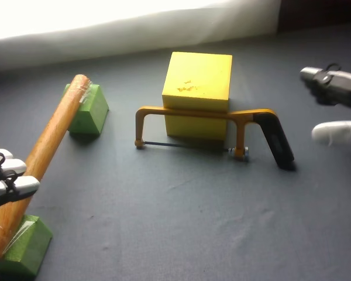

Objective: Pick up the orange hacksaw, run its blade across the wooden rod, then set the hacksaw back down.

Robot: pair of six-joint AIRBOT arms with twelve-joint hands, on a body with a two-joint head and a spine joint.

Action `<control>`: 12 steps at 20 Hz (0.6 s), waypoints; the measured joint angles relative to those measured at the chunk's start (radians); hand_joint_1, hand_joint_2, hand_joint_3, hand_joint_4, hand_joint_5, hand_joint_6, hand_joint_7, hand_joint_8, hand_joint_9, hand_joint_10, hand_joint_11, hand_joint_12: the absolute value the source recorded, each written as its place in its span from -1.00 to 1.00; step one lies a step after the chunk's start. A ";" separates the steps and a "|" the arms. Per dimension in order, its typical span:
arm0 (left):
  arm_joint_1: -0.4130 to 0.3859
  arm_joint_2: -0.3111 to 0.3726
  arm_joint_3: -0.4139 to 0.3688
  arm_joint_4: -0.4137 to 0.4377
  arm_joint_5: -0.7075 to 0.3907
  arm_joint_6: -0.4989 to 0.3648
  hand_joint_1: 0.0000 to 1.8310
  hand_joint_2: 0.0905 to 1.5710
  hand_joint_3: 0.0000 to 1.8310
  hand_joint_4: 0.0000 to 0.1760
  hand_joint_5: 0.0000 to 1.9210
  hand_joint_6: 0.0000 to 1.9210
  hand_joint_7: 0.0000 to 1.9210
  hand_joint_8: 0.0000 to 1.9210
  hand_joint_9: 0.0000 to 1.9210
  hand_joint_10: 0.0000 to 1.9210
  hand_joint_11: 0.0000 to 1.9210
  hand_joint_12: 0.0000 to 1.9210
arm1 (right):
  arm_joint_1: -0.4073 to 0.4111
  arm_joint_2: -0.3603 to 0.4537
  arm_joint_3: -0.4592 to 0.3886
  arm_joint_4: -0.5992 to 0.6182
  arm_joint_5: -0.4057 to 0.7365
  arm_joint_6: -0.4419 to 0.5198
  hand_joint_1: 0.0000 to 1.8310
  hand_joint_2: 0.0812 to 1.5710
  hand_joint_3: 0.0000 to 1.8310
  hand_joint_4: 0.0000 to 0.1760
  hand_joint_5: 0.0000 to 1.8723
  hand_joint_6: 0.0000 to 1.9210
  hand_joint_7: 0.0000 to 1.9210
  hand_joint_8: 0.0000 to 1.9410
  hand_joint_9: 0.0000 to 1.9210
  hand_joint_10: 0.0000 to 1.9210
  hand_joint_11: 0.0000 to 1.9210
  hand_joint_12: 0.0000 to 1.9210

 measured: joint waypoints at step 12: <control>0.064 -0.109 0.011 0.098 0.191 -0.048 -1.00 0.53 -1.00 -1.00 -1.00 -1.00 -1.00 -1.00 -0.99 -1.00 -0.97 -0.98 | 0.071 -0.095 0.256 -0.443 0.074 0.248 -0.13 0.37 -1.00 -1.00 -0.89 -1.00 -0.88 -1.00 -0.84 -1.00 -1.00 -0.40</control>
